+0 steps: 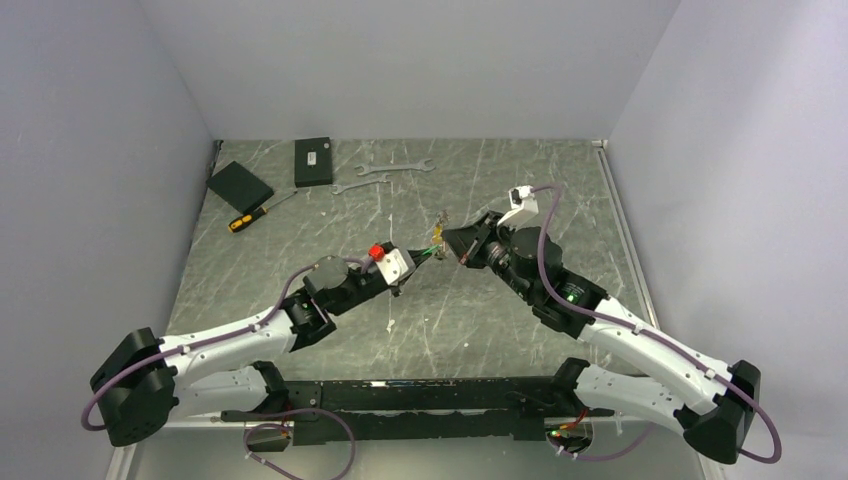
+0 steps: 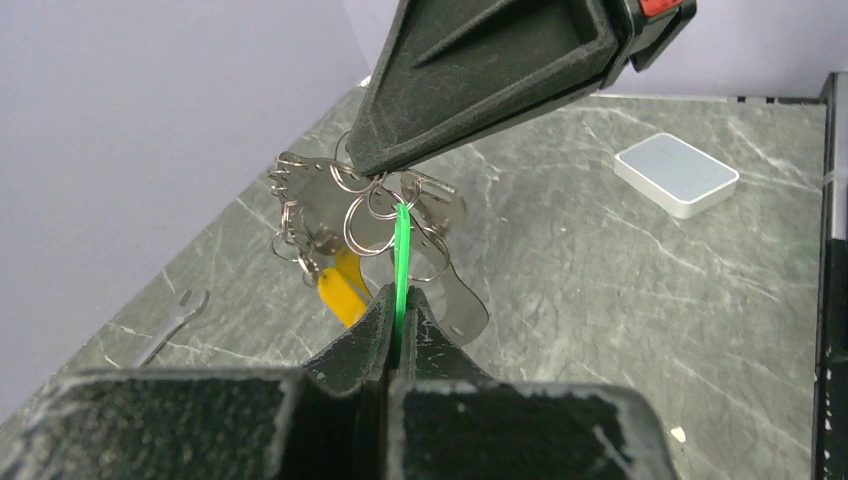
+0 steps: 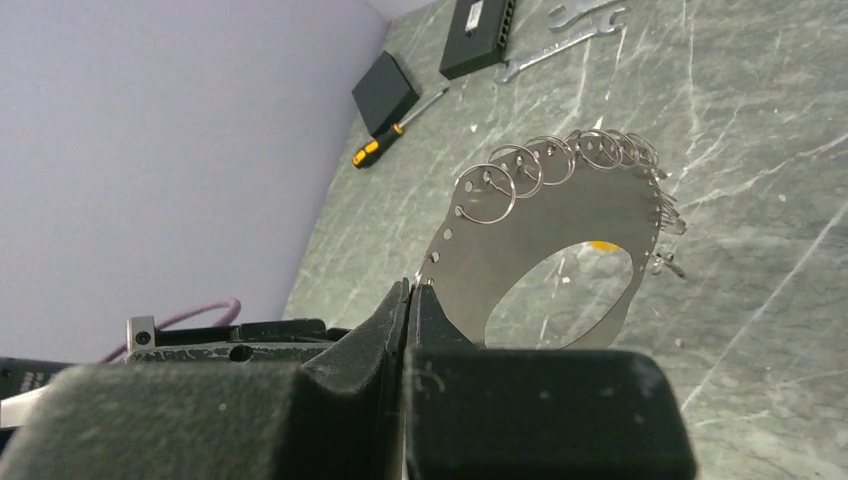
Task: Put the keys on the keyring
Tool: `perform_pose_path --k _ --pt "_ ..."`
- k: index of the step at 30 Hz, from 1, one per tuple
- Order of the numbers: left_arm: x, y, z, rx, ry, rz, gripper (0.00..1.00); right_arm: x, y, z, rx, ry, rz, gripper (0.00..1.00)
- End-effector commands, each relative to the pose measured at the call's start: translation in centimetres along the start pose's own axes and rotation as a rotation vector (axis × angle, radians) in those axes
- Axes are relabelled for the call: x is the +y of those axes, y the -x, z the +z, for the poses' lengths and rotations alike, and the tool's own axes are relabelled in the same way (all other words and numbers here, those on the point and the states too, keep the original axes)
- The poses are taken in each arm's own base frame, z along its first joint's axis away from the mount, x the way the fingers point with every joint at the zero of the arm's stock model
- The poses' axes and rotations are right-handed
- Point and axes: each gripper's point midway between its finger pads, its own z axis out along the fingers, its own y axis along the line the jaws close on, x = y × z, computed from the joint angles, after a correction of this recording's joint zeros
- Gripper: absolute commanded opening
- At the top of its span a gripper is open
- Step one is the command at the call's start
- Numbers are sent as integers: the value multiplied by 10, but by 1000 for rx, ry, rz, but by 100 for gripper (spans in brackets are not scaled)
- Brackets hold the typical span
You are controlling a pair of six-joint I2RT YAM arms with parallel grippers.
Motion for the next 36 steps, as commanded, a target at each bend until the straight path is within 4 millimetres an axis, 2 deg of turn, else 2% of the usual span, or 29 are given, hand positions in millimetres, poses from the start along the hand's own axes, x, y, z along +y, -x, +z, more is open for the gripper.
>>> perform_pose_path --k 1,5,14,16,24,36 --pt "2 -2 -6 25 -13 33 0 14 33 -10 -71 41 -68 0" --pt "7 -10 -9 65 11 63 0 23 33 -20 -53 107 -138 0" --pt "15 -33 -12 142 35 124 0 43 20 -41 54 265 -236 0" --pt "16 -30 -10 127 36 132 0 46 16 -43 80 285 -253 0" --pt "14 -21 -8 103 6 175 0 30 2 -36 156 231 -296 0" --pt "17 -17 -19 133 2 206 0 30 -15 -28 275 261 -398 0"
